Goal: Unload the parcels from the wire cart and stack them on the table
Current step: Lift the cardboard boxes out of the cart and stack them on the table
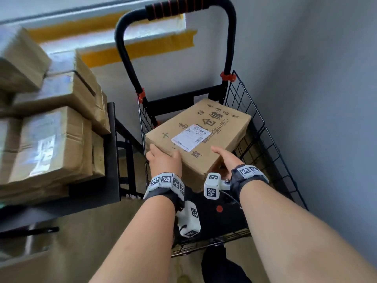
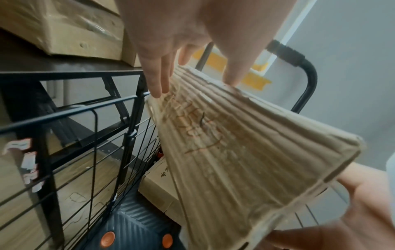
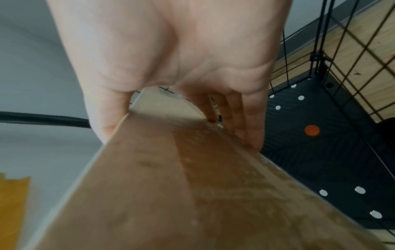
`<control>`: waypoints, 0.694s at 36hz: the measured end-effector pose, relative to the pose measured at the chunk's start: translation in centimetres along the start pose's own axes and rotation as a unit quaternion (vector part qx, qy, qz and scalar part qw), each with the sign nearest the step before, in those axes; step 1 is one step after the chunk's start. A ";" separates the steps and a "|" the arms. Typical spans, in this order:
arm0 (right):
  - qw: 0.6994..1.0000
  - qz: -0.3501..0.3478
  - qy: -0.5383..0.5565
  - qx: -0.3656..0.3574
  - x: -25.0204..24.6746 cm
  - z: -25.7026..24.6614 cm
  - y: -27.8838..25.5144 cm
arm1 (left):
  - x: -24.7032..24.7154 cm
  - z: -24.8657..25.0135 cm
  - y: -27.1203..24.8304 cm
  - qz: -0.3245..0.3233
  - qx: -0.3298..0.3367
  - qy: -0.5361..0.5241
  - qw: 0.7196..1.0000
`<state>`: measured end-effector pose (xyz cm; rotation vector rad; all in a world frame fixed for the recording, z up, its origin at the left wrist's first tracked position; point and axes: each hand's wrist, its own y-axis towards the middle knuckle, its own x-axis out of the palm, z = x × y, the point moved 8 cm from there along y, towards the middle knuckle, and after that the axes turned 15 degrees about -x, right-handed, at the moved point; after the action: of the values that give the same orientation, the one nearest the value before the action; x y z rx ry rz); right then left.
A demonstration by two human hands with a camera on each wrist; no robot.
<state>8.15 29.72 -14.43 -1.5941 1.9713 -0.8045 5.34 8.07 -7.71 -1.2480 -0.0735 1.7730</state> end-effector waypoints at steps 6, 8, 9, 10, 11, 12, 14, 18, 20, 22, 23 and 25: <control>0.999 0.021 0.002 -0.044 1.1 0.0 -5.6 | -3.5 -3.2 -3.3 -0.063 -0.029 -0.029 0.997; 0.998 0.038 0.004 -0.059 1.6 -0.4 -8.5 | -4.3 -4.4 -4.3 -0.095 -0.028 -0.046 0.994; 0.997 0.047 0.010 -0.061 1.6 -0.2 -9.3 | -4.5 -4.7 -4.7 -0.109 -0.026 -0.049 0.993; 0.997 0.050 0.012 -0.058 1.6 -0.2 -9.7 | -4.3 -4.9 -4.8 -0.120 -0.027 -0.056 0.991; 0.996 0.057 0.014 -0.064 1.6 0.5 -11.5 | -5.3 -5.8 -6.0 -0.133 -0.019 -0.062 0.989; 0.996 0.057 0.021 -0.061 1.5 0.8 -11.0 | -5.2 -5.9 -6.1 -0.141 -0.019 -0.073 0.987; 0.995 0.065 0.025 -0.070 1.3 1.1 -12.5 | -5.7 -6.8 -7.4 -0.170 -0.019 -0.096 0.981; 0.993 0.064 0.044 -0.092 2.0 0.7 -16.6 | -6.8 -8.0 -9.7 -0.221 -0.025 -0.132 0.966; 0.992 0.050 0.061 -0.096 2.6 0.8 -18.2 | -7.4 -8.2 -10.9 -0.241 -0.032 -0.159 0.957; 0.992 0.037 0.075 -0.098 3.2 1.0 -19.5 | -8.1 -8.4 -11.9 -0.249 -0.035 -0.187 0.950; 0.991 0.033 0.085 -0.102 3.5 1.0 -20.1 | -8.6 -8.6 -12.3 -0.250 -0.034 -0.196 0.947; 0.987 0.025 0.103 -0.118 4.0 0.8 -21.2 | -9.6 -9.0 -12.8 -0.241 -0.030 -0.211 0.947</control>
<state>22.72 22.54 -0.17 -1.6396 2.3196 -0.7654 20.90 4.56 1.42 -0.7802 -0.6312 1.5747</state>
